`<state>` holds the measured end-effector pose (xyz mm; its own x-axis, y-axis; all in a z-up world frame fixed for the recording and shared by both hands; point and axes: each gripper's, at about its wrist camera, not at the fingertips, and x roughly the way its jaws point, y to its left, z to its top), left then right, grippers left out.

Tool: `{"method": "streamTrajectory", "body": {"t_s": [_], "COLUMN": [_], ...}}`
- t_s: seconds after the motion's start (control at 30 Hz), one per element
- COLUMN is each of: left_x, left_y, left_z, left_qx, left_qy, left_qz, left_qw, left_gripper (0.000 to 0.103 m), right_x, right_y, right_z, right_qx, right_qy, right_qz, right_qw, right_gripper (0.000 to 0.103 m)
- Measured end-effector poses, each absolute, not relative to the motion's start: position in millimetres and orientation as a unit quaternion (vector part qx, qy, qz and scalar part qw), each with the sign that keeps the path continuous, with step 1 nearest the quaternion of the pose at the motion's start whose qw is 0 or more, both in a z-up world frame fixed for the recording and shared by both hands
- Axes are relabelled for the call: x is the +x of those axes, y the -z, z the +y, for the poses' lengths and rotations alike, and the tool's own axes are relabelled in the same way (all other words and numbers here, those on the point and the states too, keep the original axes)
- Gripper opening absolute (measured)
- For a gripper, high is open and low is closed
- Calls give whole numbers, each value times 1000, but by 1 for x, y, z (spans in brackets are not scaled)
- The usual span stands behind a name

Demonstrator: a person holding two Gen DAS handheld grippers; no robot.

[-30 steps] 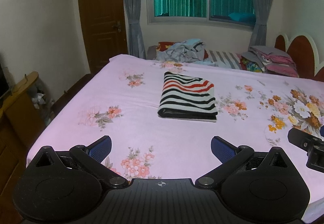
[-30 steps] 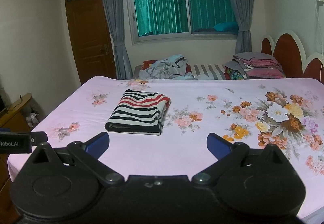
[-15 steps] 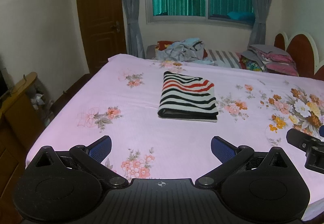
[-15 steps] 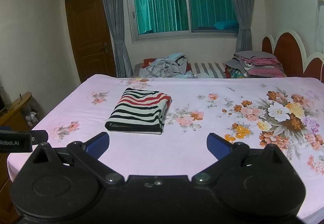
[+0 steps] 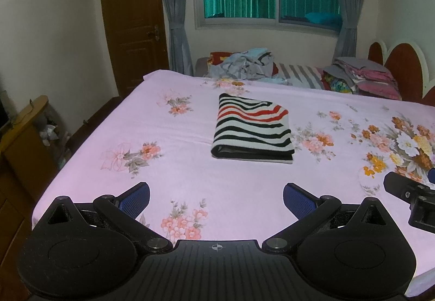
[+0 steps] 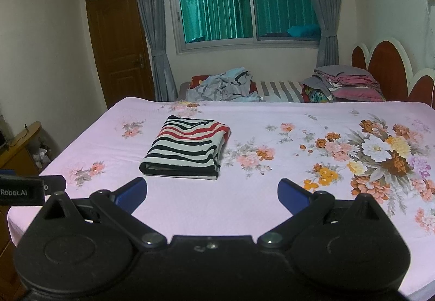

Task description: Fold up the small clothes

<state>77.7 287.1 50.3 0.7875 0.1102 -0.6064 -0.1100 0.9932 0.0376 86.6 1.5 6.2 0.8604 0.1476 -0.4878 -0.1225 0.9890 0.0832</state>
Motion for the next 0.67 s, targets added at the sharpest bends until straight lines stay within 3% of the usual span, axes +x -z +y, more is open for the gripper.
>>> {"method": "streamTrajectory", "body": {"t_s": [0.67], "left_x": [170], "left_y": [-7], "left_z": [292], "left_qx": [15], "left_qy": [-38], "left_qz": [326], "left_qw": [944], "left_gripper": [103], "right_x": [141], "right_y": [28], "right_z": [-19], "right_qx": [45], "right_qy": [-28], "right_qz": [304], "right_qw": [951], "right_gripper": [103]}}
